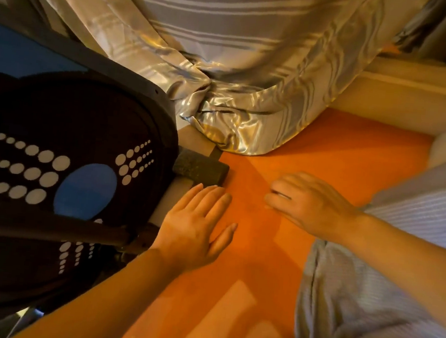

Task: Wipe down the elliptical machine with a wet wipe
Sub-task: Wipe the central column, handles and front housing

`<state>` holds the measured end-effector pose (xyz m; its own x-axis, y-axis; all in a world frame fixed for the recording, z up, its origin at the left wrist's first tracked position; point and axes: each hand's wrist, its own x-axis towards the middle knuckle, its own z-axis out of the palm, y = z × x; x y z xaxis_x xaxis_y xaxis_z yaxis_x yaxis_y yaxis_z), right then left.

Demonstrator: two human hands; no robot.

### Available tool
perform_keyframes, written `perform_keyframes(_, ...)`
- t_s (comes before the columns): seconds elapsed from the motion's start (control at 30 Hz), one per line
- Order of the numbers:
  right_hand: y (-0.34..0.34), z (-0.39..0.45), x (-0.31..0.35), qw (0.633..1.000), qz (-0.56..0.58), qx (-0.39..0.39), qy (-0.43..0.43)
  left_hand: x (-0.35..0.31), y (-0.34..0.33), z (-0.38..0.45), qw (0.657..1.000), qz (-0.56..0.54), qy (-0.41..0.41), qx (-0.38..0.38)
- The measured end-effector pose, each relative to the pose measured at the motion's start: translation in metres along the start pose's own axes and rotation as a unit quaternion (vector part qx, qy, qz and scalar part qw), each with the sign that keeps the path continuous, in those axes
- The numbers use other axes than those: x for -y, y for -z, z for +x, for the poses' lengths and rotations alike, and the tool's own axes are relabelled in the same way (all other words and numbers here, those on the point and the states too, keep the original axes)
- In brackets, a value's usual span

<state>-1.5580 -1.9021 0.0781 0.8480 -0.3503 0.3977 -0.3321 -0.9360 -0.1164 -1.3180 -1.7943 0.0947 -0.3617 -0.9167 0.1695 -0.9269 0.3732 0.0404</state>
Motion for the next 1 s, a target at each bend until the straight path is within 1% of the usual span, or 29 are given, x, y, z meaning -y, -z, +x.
perform_keyframes(0.17,0.044,0.005,-0.019,0.999,0.013,0.017,-0.03,-0.017,0.035,0.034,0.999,-0.02,0.012,0.027)
perform_keyframes(0.3,0.069,0.013,-0.035,0.998,0.028,0.029,-0.049,-0.018,0.053,0.055,0.999,-0.039,0.004,0.028)
perform_keyframes(0.5,0.096,0.033,-0.082,0.999,-0.001,0.042,-0.015,0.003,0.071,0.105,0.999,-0.03,0.0,0.021)
perform_keyframes(0.73,0.11,0.07,-0.174,0.995,-0.021,0.087,0.04,0.027,0.074,0.196,0.999,-0.049,0.01,0.022)
perform_keyframes(0.83,0.117,0.091,-0.198,0.995,-0.019,0.084,0.056,0.035,0.086,0.224,0.998,-0.057,0.016,0.017)
perform_keyframes(1.0,0.131,0.122,-0.226,0.997,0.004,0.058,0.056,0.041,0.097,0.242,0.996,-0.051,0.068,0.042)
